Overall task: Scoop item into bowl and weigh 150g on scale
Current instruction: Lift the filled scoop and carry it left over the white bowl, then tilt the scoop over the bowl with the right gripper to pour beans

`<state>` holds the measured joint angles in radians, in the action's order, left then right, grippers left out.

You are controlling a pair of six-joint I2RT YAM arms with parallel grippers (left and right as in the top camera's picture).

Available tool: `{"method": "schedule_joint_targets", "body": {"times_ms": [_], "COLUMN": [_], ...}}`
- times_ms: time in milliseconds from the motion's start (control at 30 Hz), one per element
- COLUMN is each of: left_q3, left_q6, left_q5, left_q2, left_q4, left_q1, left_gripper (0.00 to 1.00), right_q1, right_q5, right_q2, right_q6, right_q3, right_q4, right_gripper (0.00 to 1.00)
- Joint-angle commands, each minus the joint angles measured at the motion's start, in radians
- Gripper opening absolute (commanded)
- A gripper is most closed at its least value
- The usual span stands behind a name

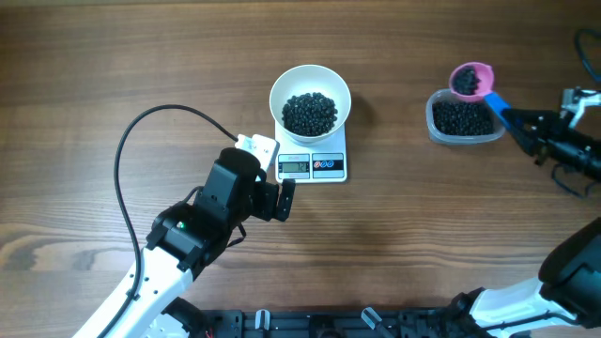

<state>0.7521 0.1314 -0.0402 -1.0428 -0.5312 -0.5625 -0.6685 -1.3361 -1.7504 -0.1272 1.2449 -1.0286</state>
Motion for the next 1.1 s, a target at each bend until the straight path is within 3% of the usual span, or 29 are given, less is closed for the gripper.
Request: {"method": "schedule_joint_targets", "body": {"times_ms": [0, 267, 467, 900, 1067], "left_q3": [-0.002, -0.002, -0.002, -0.002, -0.002], "left_q6": [-0.019, -0.019, -0.019, -0.019, -0.019], "left_q5": [-0.013, -0.013, -0.013, -0.013, -0.013], "left_q2": [-0.001, -0.001, -0.001, -0.001, -0.001], "left_q4": [0.000, 0.000, 0.000, 0.000, 0.000], "left_q1": [0.005, 0.005, 0.005, 0.005, 0.005], "left_gripper": [1.00, 1.00, 1.00, 1.00, 1.00], "right_q1": [0.083, 0.248, 0.388, 0.607, 0.666], "right_q5": [-0.085, -0.129, -0.132, -0.116, 0.057], "right_q2": [-0.013, -0.013, -0.013, -0.004, 0.038], "right_q6": [0.004, 0.055, 0.211, 0.270, 0.292], "right_q3": [-0.010, -0.010, -0.009, -0.007, -0.007], "right_q4": [0.000, 0.033, 0.201, 0.451, 0.502], "right_gripper": [0.04, 0.04, 0.04, 0.04, 0.04]}}
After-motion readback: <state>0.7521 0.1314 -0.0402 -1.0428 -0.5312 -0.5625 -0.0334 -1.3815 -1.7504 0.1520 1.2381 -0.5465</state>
